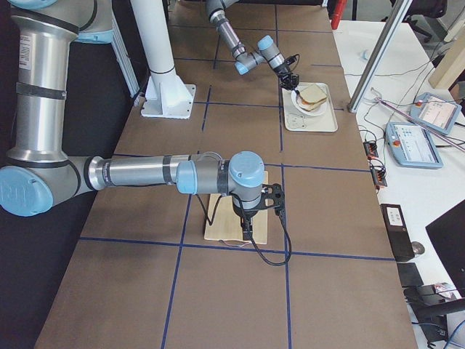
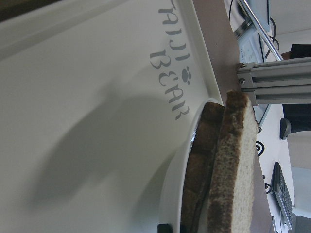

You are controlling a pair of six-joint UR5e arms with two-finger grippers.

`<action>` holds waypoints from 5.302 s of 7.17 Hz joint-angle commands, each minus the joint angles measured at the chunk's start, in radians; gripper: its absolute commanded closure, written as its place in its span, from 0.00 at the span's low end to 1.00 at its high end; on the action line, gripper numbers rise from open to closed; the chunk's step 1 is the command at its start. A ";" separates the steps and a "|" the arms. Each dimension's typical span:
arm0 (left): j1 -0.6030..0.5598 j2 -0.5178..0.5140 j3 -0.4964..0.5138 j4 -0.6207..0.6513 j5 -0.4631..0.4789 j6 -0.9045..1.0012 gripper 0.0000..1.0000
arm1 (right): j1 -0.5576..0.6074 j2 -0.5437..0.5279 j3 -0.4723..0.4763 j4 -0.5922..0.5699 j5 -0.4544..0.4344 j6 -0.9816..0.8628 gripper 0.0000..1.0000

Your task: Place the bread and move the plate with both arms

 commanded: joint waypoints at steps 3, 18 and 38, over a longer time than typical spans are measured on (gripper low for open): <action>-0.050 0.019 -0.043 0.093 -0.108 0.050 0.00 | 0.000 0.009 -0.003 0.001 -0.002 0.010 0.00; -0.680 0.841 -0.926 1.098 -0.688 1.889 0.00 | 0.000 -0.046 -0.055 0.009 0.041 0.013 0.00; -0.946 0.897 -0.697 1.284 -0.863 2.346 0.00 | 0.034 -0.039 -0.067 0.010 0.037 0.002 0.00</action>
